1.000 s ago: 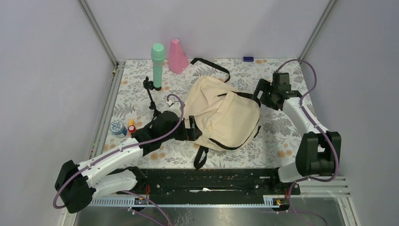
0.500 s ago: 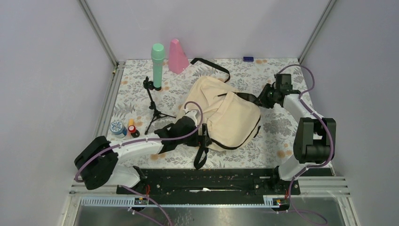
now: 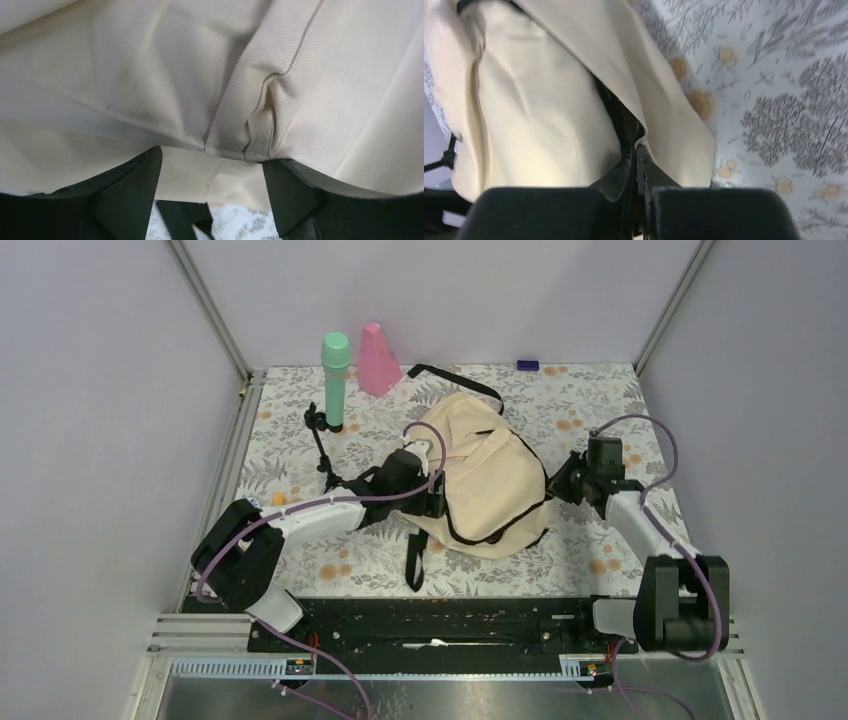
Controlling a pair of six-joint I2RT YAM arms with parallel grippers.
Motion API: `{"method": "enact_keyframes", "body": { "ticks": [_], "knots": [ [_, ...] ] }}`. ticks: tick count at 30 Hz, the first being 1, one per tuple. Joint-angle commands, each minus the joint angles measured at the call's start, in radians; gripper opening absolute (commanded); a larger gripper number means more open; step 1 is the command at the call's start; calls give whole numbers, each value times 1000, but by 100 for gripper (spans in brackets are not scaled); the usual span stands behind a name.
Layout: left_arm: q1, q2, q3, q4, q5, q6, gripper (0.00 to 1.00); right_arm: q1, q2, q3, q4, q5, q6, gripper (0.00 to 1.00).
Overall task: Pack the student bag
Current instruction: Adjust the student bag at the center of the board.
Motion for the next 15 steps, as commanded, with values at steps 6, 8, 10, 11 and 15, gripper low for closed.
{"method": "enact_keyframes", "body": {
  "ticks": [6,8,10,11,15],
  "knots": [
    [129,99,257,89,-60,182,75,265,-317,-207,-56,113,174,0],
    [146,114,298,66,-67,199,75,338,-359,-225,-53,138,217,0],
    [153,112,327,28,-77,216,76,400,-391,-229,-59,160,242,0],
    [154,105,331,20,-78,224,77,416,-403,-225,-70,164,242,0],
    [153,52,314,-6,-75,220,84,417,-448,-178,-168,276,176,32]
  ]
}}
